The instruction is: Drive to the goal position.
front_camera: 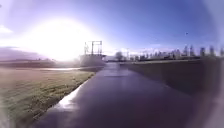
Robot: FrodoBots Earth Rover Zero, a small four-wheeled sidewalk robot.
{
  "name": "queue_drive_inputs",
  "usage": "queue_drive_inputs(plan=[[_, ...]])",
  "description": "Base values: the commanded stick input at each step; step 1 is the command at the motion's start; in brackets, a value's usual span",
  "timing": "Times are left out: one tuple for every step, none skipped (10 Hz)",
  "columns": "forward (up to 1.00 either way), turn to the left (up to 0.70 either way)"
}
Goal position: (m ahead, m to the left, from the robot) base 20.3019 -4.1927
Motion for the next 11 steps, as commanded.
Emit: queue_drive_inputs(plan=[[1.0, 0.0], [1.0, 0.0], [1.0, 0.0], [1.0, 0.0], [1.0, 0.0], [1.0, 0.0], [1.0, 0.0], [1.0, 0.0], [1.0, 0.0], [1.0, 0.0], [1.0, 0.0]])
